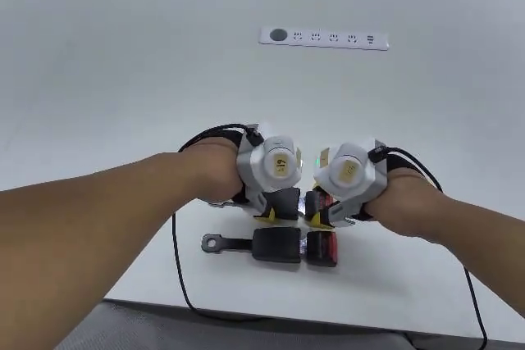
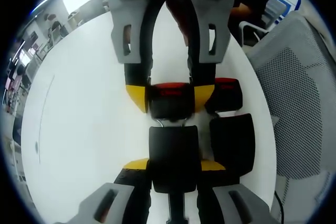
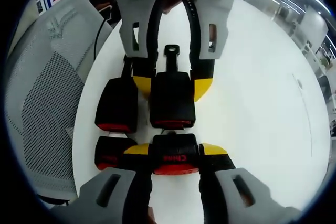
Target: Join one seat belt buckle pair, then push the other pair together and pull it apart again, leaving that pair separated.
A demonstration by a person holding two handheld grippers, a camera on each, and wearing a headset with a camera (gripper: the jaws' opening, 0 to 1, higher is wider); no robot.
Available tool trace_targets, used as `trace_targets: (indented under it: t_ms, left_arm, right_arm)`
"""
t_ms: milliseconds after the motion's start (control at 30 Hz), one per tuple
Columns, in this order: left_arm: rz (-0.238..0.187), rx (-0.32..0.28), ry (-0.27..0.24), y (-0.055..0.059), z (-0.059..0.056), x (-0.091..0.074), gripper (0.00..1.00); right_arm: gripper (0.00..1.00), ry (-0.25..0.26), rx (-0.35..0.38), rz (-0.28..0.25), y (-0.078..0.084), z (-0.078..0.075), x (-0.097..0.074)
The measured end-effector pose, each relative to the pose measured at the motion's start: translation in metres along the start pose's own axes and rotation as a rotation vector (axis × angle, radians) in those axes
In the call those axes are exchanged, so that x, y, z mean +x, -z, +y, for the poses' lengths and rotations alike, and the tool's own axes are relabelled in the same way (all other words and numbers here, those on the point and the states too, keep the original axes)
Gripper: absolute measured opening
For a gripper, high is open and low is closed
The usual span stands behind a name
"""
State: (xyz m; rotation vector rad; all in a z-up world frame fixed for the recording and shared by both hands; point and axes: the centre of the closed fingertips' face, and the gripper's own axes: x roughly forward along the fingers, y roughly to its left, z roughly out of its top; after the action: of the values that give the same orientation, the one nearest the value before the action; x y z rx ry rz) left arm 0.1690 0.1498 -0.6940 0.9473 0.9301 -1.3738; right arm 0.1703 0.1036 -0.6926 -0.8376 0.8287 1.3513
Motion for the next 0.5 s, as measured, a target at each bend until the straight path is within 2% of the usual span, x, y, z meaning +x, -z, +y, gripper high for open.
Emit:
trace_targets:
  t_ms: [267,500]
  left_arm:
    - [-0.015,-0.018,-0.002,0.001,0.0,-0.001,0.33]
    - [-0.029,-0.031,-0.007,0.003,0.0,0.001,0.34]
  right_arm:
    - [0.33,0.005,-0.006,0.006,0.002,-0.001,0.0]
    - [0.33,0.004,0.002,0.022,0.013,-0.002,-0.006]
